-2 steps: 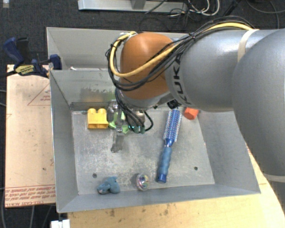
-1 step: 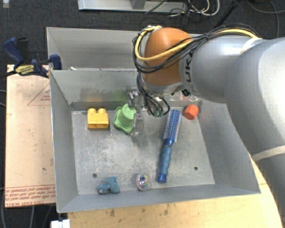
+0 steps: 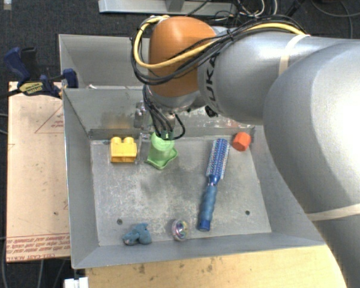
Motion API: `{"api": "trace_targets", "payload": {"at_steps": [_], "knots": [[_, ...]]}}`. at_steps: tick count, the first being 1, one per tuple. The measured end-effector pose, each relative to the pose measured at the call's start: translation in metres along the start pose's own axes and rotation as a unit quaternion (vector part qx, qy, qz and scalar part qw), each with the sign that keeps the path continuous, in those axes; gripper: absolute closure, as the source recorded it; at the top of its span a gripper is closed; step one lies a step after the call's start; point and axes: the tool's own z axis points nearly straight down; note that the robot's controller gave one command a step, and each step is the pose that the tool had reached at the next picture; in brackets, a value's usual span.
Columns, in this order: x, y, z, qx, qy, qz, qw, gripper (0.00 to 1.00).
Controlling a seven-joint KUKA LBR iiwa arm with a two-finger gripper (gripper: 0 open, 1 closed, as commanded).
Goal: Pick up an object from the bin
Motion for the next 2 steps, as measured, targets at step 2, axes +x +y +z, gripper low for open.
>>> {"api": "trace_targets", "payload": {"at_steps": [2], "knots": [[-0.006, -0.091, 0.079, 0.003, 0.0050, 0.159, 0.9872, 0.00]]}}
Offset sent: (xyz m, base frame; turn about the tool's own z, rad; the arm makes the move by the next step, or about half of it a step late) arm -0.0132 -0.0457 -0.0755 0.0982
